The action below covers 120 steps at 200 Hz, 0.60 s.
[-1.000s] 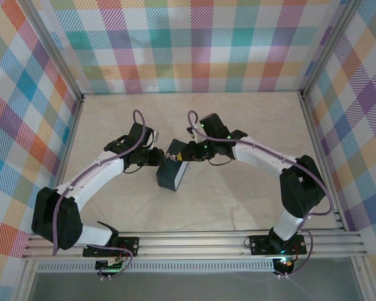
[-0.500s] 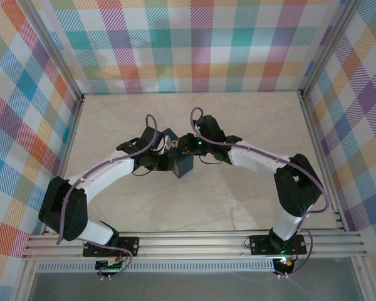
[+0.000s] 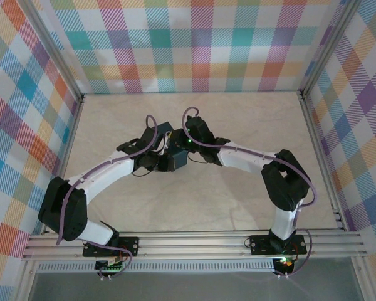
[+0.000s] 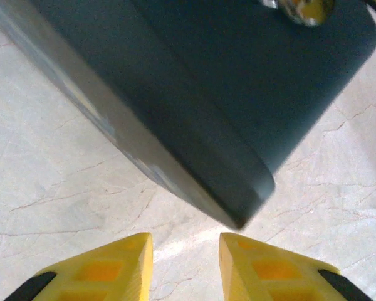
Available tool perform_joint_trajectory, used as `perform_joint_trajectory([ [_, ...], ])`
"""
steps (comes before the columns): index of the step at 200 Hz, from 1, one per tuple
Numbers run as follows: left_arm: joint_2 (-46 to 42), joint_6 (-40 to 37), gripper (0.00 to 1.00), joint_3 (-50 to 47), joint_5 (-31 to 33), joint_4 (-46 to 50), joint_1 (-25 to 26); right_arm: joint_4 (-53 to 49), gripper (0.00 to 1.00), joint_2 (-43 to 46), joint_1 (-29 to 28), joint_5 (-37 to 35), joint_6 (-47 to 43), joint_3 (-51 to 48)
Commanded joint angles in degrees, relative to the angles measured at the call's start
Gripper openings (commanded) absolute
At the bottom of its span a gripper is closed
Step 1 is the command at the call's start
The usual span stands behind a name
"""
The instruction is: Unlock the padlock with the key
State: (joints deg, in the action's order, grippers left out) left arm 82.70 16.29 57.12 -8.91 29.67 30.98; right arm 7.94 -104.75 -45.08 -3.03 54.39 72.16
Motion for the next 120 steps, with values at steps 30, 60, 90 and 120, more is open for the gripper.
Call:
perform_joint_trajectory([
  [30,-6.6,0.9,0.34,-3.0,-1.0,1.0,-3.5,-1.3,0.14,-1.4,-0.3,-8.7,1.7,-0.4],
  [60,-8.7,1.2,0.35,-2.2,-1.9,1.0,-7.7,3.2,0.16,2.5,1.6,-6.5,1.3,-3.7],
  [90,-7.6,1.7,0.35,-1.5,-0.6,0.4,-10.3,5.0,0.21,6.1,5.1,-0.4,0.6,-7.6],
  [120,-6.8,2.2,0.35,-1.5,-1.2,-0.8,-11.6,8.1,0.19,7.4,7.6,4.3,-0.2,-11.2],
])
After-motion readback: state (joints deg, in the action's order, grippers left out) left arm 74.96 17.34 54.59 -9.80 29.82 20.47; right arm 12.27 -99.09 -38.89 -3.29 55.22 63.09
